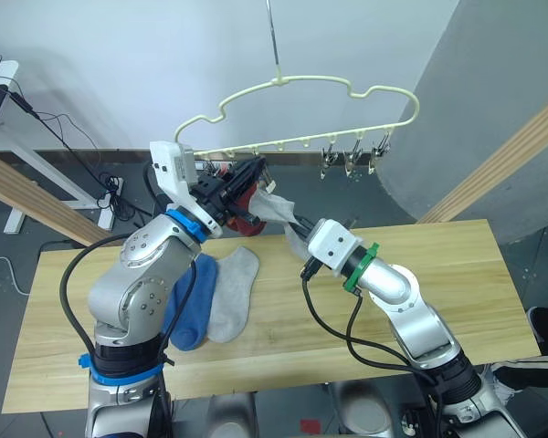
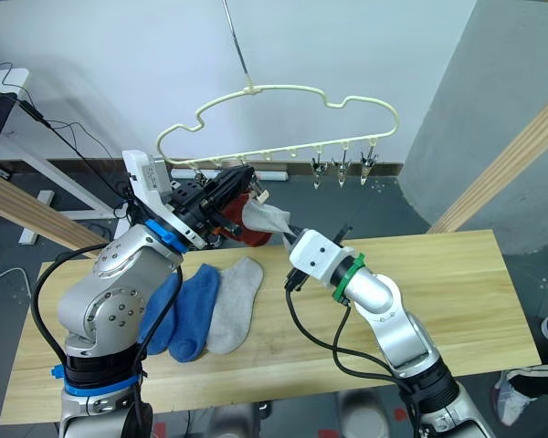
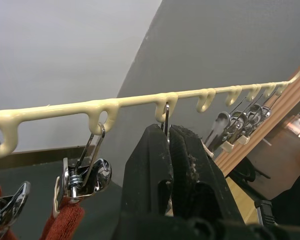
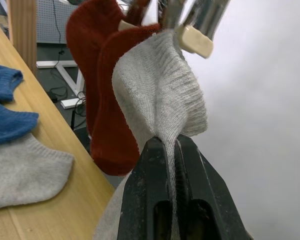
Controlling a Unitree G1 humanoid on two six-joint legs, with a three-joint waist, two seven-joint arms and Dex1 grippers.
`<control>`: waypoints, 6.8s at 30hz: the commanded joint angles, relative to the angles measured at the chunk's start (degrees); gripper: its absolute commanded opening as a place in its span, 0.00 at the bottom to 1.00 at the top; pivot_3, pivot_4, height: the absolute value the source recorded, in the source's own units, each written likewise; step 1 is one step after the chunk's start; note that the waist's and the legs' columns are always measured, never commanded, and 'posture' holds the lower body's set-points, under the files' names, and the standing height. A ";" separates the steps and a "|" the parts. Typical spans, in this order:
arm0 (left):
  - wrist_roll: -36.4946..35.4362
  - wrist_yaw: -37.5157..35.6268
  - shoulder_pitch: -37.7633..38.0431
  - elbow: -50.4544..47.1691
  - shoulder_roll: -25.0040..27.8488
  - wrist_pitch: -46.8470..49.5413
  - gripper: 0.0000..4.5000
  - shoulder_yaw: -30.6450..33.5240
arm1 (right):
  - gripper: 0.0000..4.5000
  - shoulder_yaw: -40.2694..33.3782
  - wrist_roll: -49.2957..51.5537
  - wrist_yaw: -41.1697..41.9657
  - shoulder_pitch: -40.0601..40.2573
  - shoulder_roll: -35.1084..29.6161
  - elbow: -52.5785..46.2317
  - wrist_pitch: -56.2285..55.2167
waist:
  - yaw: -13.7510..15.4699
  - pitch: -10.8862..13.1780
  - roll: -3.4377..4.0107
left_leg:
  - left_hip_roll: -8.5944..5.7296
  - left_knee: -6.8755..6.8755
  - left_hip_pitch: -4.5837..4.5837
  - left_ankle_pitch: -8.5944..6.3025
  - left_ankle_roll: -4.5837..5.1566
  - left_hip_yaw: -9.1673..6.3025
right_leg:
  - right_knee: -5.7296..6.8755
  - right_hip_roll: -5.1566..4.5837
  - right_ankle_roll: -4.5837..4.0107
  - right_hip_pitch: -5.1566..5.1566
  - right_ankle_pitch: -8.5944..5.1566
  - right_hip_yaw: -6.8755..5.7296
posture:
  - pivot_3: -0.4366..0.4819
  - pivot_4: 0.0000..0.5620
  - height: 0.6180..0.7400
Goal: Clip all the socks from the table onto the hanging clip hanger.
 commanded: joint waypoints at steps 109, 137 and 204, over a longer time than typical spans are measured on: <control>1.97 -16.43 10.39 -7.33 15.29 -4.50 0.62 -2.75 | 0.31 -13.42 19.50 -6.46 -16.40 7.91 -11.19 33.84 | 0.43 -0.11 0.02 | 0.05 0.06 -0.01 0.07 -0.08 -0.03 | 0.23 -0.04 -0.09 -0.09 0.05 -0.05 | 0.28 0.55 1.00; 7.97 -14.77 15.81 -6.20 11.19 -8.86 0.62 -4.37 | 0.35 -13.47 21.43 -7.84 -15.61 7.70 -11.32 34.35 | 0.41 -0.12 0.03 | 0.05 0.07 -0.01 0.07 -0.07 -0.03 | 0.25 -0.04 -0.11 -0.09 0.06 -0.05 | 0.28 0.55 1.00; 32.62 13.40 26.70 15.48 -12.35 -13.59 1.00 -10.70 | 0.00 -11.69 21.33 -7.60 -14.97 6.83 -11.43 32.86 | -0.06 -0.22 0.01 | -0.02 0.08 0.03 0.17 0.12 -0.05 | 0.31 -0.24 -0.22 -0.04 0.15 -0.12 | 0.25 0.59 1.00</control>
